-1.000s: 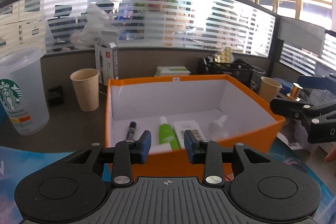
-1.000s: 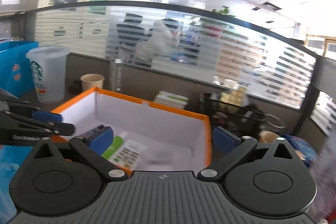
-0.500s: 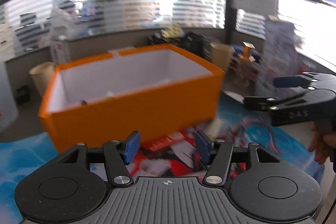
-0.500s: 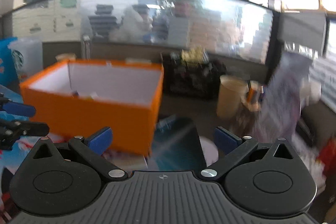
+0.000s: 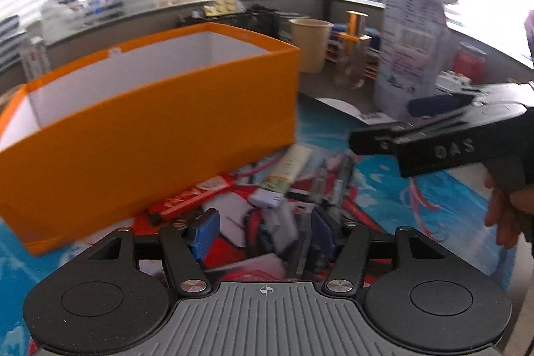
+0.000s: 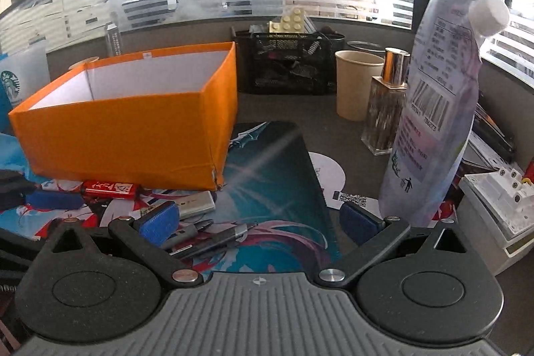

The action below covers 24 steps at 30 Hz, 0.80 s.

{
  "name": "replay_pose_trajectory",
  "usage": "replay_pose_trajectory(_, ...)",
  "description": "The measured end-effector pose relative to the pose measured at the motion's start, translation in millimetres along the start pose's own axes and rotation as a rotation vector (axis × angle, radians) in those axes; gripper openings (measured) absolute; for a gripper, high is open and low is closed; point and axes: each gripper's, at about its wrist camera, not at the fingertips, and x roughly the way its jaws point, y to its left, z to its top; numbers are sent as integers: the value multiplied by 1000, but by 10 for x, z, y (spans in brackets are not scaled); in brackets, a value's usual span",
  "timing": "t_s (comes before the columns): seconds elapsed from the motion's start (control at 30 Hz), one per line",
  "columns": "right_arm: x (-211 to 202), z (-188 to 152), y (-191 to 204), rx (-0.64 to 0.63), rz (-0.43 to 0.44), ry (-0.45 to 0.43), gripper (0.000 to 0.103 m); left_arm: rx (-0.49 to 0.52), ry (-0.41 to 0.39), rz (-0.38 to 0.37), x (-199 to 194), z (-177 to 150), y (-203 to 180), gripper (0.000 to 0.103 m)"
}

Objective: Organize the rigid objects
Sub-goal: 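Grasp a dark pen with the left gripper while the right grasps another pen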

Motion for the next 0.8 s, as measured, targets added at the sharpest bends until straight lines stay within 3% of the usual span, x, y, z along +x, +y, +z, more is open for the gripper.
replay_pose_trajectory(0.27,34,-11,-23,11,-1,10,103,-4,-11,-5,111,7,-15,60)
replay_pose_trajectory(0.33,33,-7,-16,9,1,8,103,-30,-3,-17,111,2,58,51)
replay_pose_trajectory(0.4,33,-4,-11,11,4,6,103,-48,20,-23,128,-22,117,31)
replay_pose_trajectory(0.47,45,-9,-6,12,7,12,103,-5,-1,14,109,-72,106,23)
replay_pose_trajectory(0.63,73,-42,61,4,9,33,103,55,-23,20,46,-149,21,17)
replay_pose_trajectory(0.8,86,-115,220,30,33,69,103,25,-39,28,-48,-238,68,17)
